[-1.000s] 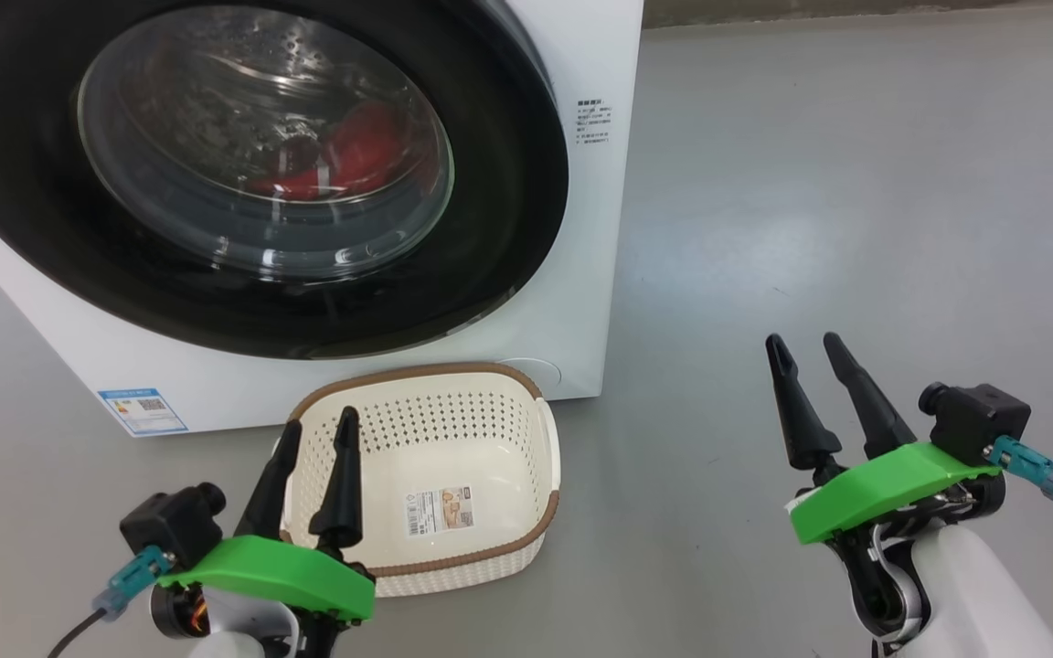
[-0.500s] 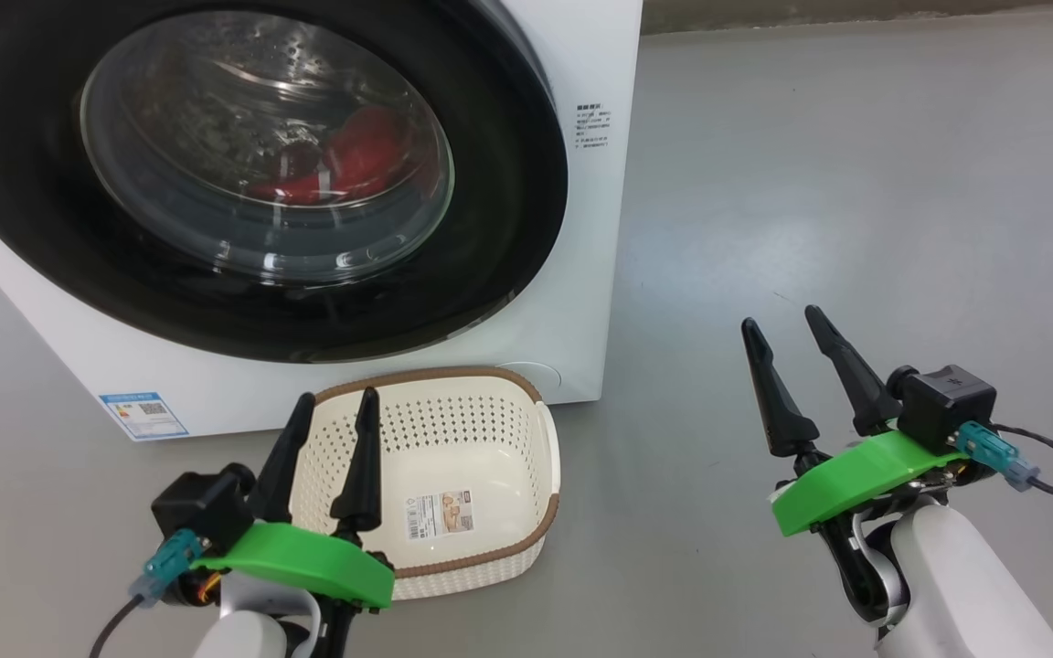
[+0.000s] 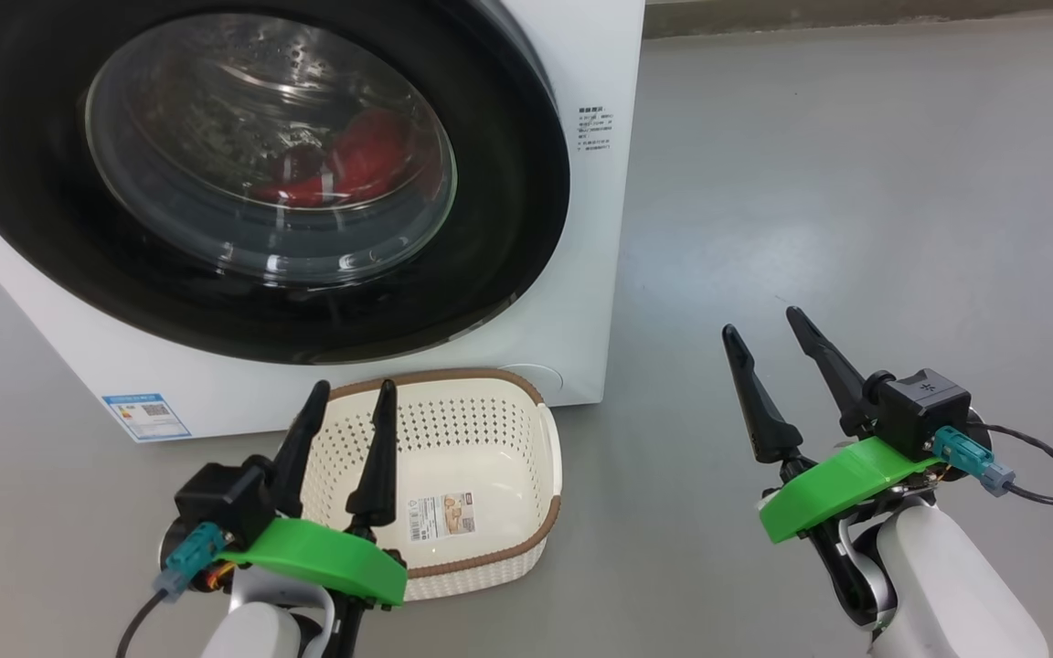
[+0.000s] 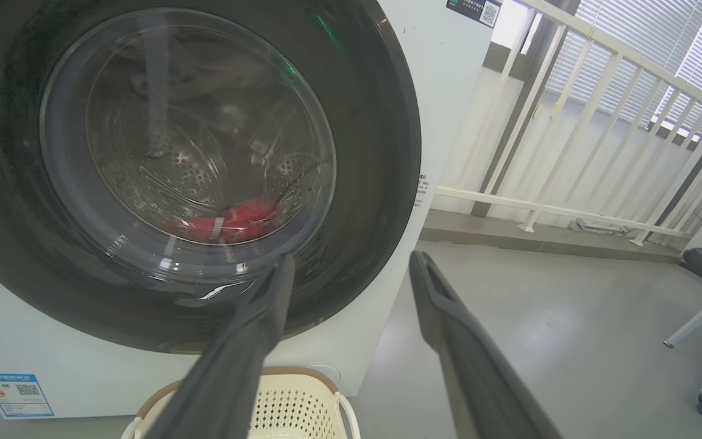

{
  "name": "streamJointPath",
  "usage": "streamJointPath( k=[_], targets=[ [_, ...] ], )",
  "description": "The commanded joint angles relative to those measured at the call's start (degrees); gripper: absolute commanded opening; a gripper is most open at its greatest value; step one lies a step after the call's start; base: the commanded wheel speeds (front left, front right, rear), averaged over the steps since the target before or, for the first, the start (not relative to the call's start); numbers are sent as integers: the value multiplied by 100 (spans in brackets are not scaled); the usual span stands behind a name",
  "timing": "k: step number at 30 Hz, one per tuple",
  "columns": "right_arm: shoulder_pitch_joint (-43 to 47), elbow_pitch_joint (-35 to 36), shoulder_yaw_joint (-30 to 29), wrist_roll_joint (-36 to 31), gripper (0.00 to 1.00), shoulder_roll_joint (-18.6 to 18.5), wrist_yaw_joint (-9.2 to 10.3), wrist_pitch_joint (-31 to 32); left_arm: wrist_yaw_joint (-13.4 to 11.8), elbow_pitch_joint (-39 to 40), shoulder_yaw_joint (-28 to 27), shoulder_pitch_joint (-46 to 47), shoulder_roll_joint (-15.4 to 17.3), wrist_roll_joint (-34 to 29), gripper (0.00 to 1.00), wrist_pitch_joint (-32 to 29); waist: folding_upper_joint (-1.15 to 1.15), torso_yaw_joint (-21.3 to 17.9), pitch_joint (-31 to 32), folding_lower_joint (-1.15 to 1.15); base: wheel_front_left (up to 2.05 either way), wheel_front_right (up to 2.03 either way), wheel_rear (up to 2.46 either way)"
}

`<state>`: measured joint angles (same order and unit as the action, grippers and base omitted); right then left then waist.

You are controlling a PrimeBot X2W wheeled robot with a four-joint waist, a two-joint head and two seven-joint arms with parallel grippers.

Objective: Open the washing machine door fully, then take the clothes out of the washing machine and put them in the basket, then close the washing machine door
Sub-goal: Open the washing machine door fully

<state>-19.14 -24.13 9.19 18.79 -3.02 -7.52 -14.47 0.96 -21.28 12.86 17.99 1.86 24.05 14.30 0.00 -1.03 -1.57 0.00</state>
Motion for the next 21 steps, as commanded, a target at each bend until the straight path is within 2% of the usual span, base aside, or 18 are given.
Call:
streamJointPath(
  k=[1,18,19,20,21],
  targets=[
    [-226,112,125,103,100,14,3,-52,-36,112,-150,196,102,-19,100,70,0,2,-5,0,0,0,0],
    [-378,179,19,-96,100,14,3,-52,-34,351,-140,260,102,-37,100,70,0,36,-248,0,0,0,0],
    [-399,196,7,-111,76,14,3,-52,-34,383,-133,274,102,-48,100,70,0,46,-287,0,0,0,0],
    [-423,215,-4,-124,44,14,3,-52,-33,416,-129,288,102,-59,100,70,0,56,-328,0,0,0,0],
    [-454,235,-8,-163,30,14,3,-52,-32,452,-125,305,102,-69,100,70,0,65,-374,0,0,0,0]
  ],
)
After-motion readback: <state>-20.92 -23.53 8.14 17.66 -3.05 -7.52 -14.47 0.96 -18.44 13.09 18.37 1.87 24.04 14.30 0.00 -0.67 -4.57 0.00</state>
